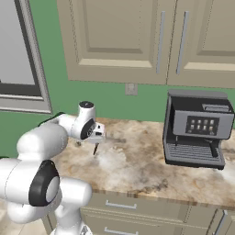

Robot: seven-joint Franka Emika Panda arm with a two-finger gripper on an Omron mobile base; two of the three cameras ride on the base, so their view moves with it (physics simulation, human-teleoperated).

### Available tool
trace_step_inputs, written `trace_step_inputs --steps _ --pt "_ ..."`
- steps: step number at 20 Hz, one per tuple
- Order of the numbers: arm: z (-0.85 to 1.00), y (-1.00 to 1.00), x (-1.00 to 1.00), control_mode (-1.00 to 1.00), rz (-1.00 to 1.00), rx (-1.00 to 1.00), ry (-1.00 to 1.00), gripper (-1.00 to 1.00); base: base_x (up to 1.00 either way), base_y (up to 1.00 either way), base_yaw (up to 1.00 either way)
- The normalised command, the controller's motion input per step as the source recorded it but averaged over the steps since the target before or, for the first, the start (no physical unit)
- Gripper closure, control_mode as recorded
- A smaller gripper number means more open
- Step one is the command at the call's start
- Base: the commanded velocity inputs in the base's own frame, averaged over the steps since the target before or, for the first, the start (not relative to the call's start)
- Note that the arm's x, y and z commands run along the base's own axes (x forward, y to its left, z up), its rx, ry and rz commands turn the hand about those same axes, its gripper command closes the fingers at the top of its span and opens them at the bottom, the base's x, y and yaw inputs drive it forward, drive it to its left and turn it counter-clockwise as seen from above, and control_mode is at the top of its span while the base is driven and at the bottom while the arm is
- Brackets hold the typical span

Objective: Organize the utensils by type. Pick up the wooden spoons from the counter and place them in the open cabinet. Then pick up the metallic utensils from the counter and place them in the open drawer.

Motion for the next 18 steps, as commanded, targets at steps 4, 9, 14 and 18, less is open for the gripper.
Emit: trace_step_inputs --steps 4,9,14,18 --pt "-0.17 -0.24 0.55 -1.00 -0.02 0.13 0.21 -1.00 0.00 0.00 0.00" --pt "-0.16 -0.08 0.48 -1.00 0.00 0.03 0.06 -1.00 0.00 0.00 0.00" --pt "-0.33 0.00 0.26 -1.00 -0.05 -0.02 0.00 -1.00 0.00 0.00 0.00" --pt "-0.32 0.00 0.37 -1.00 -0.08 -0.02 0.00 -1.00 0.00 0.00 0.00"
